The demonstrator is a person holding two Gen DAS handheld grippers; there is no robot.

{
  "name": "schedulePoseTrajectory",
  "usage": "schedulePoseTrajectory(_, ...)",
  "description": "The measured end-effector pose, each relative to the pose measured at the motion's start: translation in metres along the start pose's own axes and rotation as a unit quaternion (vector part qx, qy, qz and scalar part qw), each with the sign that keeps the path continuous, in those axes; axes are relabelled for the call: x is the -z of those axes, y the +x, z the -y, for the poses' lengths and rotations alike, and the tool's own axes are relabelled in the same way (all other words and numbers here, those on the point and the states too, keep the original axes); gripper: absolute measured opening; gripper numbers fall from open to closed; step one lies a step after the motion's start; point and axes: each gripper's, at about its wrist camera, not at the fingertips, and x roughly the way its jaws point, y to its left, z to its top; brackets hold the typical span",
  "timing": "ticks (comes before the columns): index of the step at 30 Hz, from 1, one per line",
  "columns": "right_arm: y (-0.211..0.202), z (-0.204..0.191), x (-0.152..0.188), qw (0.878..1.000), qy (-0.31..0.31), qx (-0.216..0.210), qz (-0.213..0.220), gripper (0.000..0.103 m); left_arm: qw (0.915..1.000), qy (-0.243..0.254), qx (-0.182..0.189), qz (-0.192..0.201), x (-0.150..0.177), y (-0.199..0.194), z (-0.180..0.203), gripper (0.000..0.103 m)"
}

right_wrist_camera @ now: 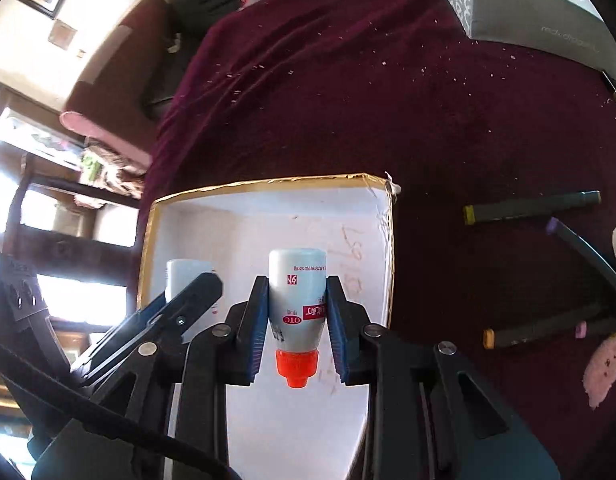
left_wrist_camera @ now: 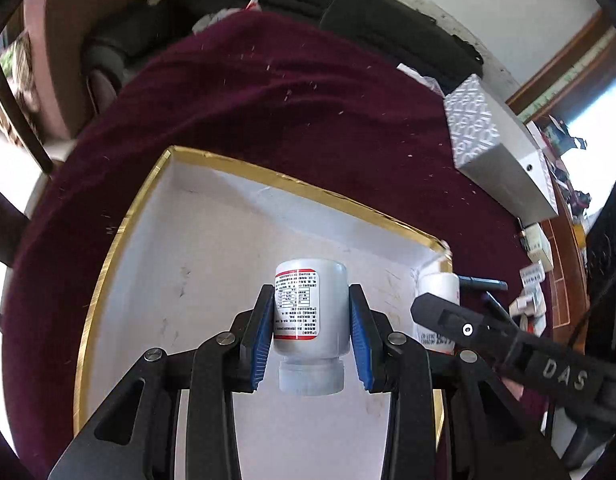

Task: Organize objects
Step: 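Carry both bottles over the white gold-rimmed tray and lower them inside, then open both grippers to release the bottles in the tray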

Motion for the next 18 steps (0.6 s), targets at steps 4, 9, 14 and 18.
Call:
schedulePoseTrajectory(4, 0.012, 0.005, -0.006, 1.0, 0.008, 0.019, -0.001, 0.025, 0.9999, -0.006, 0.013, -0.007, -0.006, 0.017, -0.005, 0.03)
schedulePoseTrajectory(9, 0.016, 0.013, -0.007, 0.999, 0.017, 0.032, 0.0, 0.025, 0.9996, 0.0, 0.027, -0.005, -0.01, 0.024, -0.007, 0.03)
schedulePoseTrajectory(14, 0.017, 0.016, -0.009, 0.999, 0.014, 0.042, 0.003, 0.025, 0.9996, 0.013, 0.026, 0.001, -0.013, 0.022, -0.005, 0.036)
schedulePoseTrajectory(18, 0.01, 0.025, -0.009, 0.999, 0.031, 0.026, 0.003, 0.026, 0.9994, 0.017, 0.028, 0.01, -0.014, 0.012, -0.002, 0.039)
